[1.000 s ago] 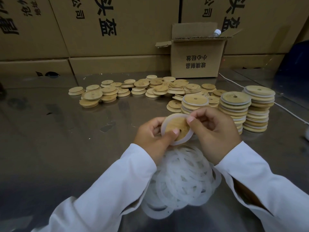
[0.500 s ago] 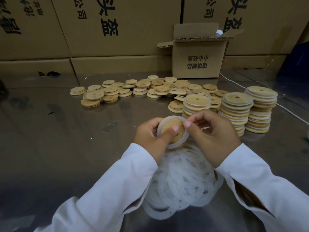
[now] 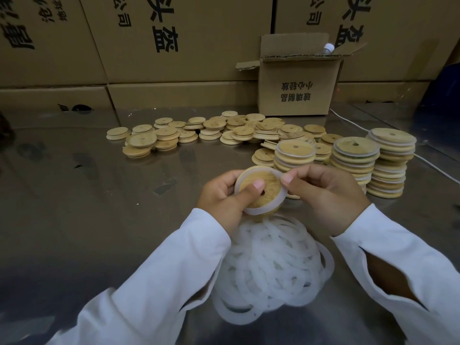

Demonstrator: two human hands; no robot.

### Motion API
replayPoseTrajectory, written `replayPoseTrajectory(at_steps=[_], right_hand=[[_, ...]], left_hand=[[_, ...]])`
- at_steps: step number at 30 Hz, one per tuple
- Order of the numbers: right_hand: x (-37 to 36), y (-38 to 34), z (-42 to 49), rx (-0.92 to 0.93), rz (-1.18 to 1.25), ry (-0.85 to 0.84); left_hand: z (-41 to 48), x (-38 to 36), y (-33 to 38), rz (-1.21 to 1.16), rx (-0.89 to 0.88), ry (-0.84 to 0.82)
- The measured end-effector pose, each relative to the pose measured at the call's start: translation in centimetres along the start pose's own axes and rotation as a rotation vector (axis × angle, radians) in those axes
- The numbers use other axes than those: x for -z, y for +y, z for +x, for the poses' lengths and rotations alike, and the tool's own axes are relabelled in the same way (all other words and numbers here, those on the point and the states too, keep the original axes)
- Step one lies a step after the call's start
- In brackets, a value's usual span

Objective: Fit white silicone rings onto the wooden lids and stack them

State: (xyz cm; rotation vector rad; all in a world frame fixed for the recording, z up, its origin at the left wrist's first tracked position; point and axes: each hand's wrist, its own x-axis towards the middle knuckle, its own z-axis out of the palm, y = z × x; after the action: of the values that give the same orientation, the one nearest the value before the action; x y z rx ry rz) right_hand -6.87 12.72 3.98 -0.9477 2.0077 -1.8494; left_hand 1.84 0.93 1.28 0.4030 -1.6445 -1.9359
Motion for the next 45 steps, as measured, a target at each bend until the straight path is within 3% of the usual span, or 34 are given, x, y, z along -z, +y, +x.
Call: replayPoseTrajectory(at_steps=[14, 30, 42, 45], right_hand=[[-0.1, -0.6, -0.4, 0.061, -0.06, -0.036], [-1.0, 0.0, -0.8, 0.114, -0.247, -0.017], [-0.6, 0.3, -0.6, 0.122, -0.082, 0.054], [-0.7, 0.5, -0.6, 0.161, -0.14, 0.104]], left_hand=[[0.2, 0.0, 0.4, -0.337, 0.145, -0.033], [0.5, 0.5, 0.8, -0.359, 0.08, 0.006], [0.1, -0.2, 0.5, -0.333, 0.024, -0.031], [-0.1, -0.3, 0.3, -0.288, 0.001, -0.016]])
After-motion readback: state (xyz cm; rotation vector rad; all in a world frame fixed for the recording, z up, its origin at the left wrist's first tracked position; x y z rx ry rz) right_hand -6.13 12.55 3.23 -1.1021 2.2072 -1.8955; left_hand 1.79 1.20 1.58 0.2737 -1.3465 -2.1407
